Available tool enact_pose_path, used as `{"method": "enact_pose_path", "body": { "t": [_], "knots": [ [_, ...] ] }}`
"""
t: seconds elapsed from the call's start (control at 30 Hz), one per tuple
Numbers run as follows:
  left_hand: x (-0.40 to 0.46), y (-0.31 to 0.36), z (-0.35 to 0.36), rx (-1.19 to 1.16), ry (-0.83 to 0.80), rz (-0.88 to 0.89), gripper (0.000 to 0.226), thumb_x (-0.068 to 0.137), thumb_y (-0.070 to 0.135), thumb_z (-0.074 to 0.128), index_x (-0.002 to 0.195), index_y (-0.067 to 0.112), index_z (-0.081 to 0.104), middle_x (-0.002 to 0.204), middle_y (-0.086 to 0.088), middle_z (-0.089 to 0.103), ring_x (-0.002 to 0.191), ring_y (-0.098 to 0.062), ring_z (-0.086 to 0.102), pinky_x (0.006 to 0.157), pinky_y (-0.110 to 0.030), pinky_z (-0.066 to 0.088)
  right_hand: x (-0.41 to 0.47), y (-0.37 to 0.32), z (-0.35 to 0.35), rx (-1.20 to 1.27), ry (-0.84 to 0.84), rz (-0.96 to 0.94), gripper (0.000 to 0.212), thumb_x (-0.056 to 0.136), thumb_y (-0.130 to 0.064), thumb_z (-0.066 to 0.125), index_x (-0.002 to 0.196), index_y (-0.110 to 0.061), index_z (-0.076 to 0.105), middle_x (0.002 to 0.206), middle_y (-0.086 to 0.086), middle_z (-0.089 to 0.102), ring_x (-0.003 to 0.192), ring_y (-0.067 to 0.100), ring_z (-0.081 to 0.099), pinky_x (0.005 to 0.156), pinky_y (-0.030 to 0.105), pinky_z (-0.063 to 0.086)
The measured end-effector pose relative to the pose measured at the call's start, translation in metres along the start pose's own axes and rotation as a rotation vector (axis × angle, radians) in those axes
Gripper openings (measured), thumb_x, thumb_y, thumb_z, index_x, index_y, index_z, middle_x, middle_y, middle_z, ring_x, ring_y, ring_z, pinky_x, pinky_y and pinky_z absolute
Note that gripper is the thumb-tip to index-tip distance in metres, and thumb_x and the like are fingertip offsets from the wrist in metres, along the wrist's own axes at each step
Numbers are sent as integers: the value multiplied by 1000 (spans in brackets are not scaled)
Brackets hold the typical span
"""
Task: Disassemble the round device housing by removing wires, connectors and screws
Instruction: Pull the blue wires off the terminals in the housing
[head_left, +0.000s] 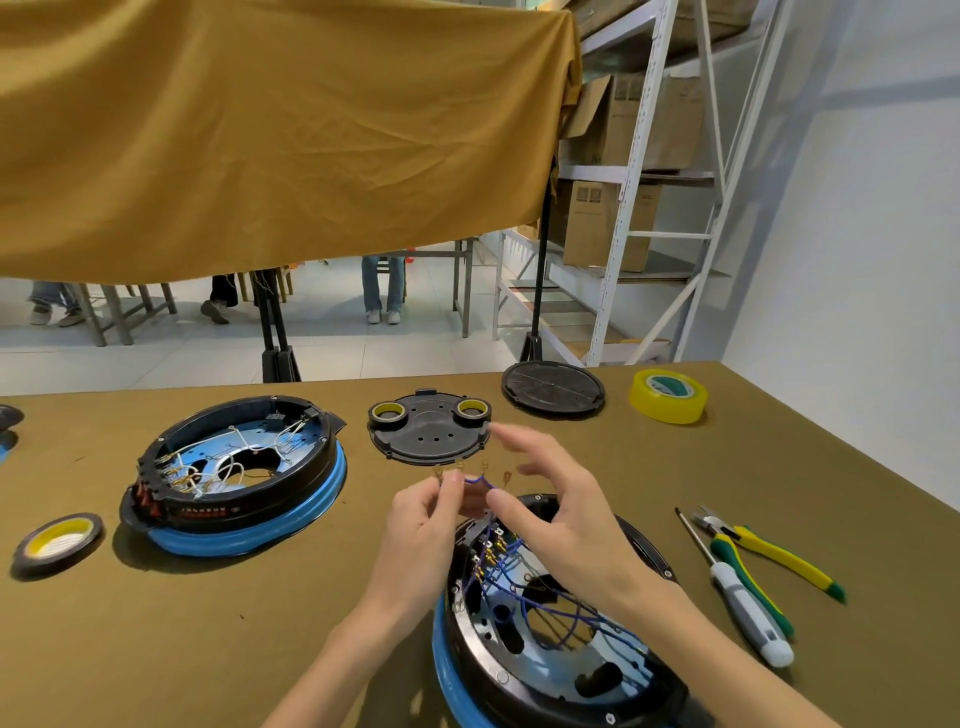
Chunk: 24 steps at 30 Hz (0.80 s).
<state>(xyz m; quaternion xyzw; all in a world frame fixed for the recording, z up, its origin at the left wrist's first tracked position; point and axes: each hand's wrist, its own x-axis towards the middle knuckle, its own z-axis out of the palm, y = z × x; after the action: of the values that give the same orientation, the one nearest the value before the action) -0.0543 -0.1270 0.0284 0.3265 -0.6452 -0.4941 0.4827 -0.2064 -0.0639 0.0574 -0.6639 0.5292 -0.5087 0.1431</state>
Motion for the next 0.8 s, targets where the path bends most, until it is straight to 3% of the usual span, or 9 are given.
{"method": "enact_pose_path", "body": {
  "t": [0.1,0.17,0.23,0.37,0.5,0.63,0.8],
  "knots": [
    [5,-3,-1,-44,74,-42,40,109,30,41,97,20,78,89,6,81,83,-7,74,69,-9,49,-5,5,-2,46,62,221,53,93,-27,73,141,-28,49,124,-12,64,115,7,63,94,20,51],
    [6,-5,0,-77,90,-61,40,109,31,42,98,19,78,91,4,81,84,-10,76,69,-12,52,-6,5,-1,205,-35,430,40,94,-26,72,130,-20,54,105,1,72,91,14,73,81,25,57],
    [5,-8,3,-71,67,-61,39,108,33,43,98,20,79,91,2,81,84,-14,76,72,-19,56,-6,7,2,336,-54,508,23,96,-17,69,117,-10,62,91,10,76,77,20,75,70,29,59],
    [1,-9,5,-27,-4,-21,42,109,32,42,94,21,79,87,0,80,82,-14,77,72,-19,57,-1,5,3,517,-5,551,16,96,-12,69,104,2,68,87,20,77,78,30,76,66,30,61],
    [2,-6,1,-31,-69,-11,45,109,27,41,88,18,80,83,-4,80,79,-16,76,73,-20,55,7,5,-3,663,6,683,22,90,-8,74,107,4,67,83,18,75,70,24,73,64,27,60],
    [4,-9,-3,-21,-192,-50,44,110,21,39,93,6,77,85,-9,80,82,-16,75,75,-18,53,9,11,-11,637,3,762,16,89,-6,74,104,1,72,76,14,72,63,21,70,60,26,59],
    [5,-8,-10,105,-366,-102,44,107,34,41,94,16,80,91,-1,81,92,-10,75,83,-11,49,4,19,-21,566,-73,692,6,92,-15,74,91,-10,75,72,9,66,59,22,66,52,27,54]
  ]
}}
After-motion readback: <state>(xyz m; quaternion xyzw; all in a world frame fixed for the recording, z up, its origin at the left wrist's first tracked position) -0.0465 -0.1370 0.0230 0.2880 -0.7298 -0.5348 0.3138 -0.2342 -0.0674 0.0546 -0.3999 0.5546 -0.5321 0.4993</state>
